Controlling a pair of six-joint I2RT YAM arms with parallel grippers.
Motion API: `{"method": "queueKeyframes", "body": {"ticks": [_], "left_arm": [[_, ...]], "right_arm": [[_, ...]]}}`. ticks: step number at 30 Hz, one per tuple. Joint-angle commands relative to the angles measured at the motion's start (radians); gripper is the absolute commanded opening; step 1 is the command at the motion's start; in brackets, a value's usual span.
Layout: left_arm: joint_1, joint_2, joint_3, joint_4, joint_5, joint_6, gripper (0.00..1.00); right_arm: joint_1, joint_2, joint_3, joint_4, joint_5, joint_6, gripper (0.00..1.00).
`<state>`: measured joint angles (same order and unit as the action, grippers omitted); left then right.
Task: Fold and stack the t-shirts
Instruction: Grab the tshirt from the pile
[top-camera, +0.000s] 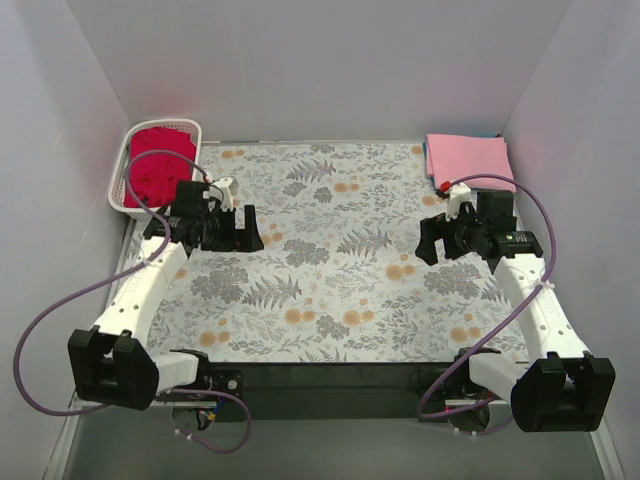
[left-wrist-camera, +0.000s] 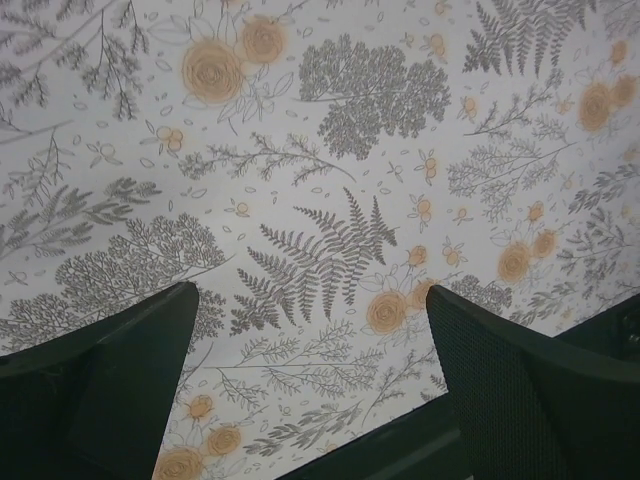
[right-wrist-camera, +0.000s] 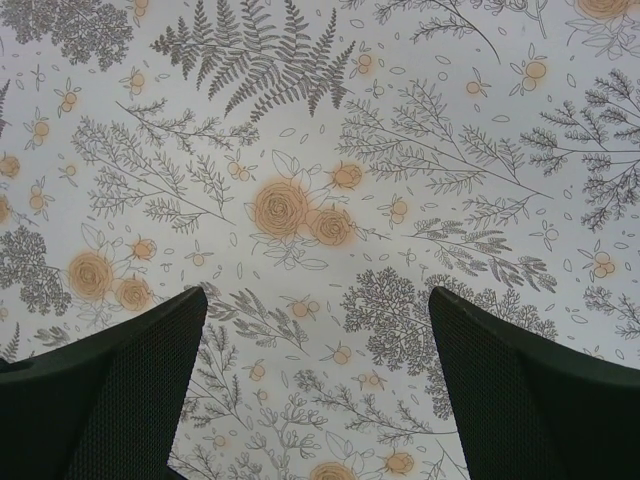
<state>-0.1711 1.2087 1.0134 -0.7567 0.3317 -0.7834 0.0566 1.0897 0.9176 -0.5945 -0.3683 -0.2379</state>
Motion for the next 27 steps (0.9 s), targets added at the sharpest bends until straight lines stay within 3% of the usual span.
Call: {"method": "queueKeyframes", "body": {"ticks": [1,6,13,18,23,27], "left_arm": [[0.012,0.076,0.192,-0.061,0.056,0.049,0.98],[0.028,0.286,0.509,-0.119,-0.025,0.116,0.98],[0.169,0.543,0.884,-0.104,0.001,0.128,0.97],[0.304,0.672,1.059,-0.030,0.047,0.096,0.96],[0.473,0.846,1.273,-0.030,0.181,0.009,0.90],[0.518,0.959,1.291,0.011,0.119,0.038,0.85]], "right_arm": [[-0.001,-0.002,0.050,-0.013,-0.044,-0.032,0.98],[-0.001,0.015,0.052,-0.021,-0.057,-0.046,0.98],[-0.003,0.038,0.050,-0.025,-0.063,-0.044,0.98],[-0.006,0.055,0.047,-0.028,-0.109,-0.040,0.98],[-0.008,0.073,0.044,-0.028,-0.116,-0.043,0.98],[-0.009,0.081,0.037,-0.027,-0.133,-0.044,0.98]]}}
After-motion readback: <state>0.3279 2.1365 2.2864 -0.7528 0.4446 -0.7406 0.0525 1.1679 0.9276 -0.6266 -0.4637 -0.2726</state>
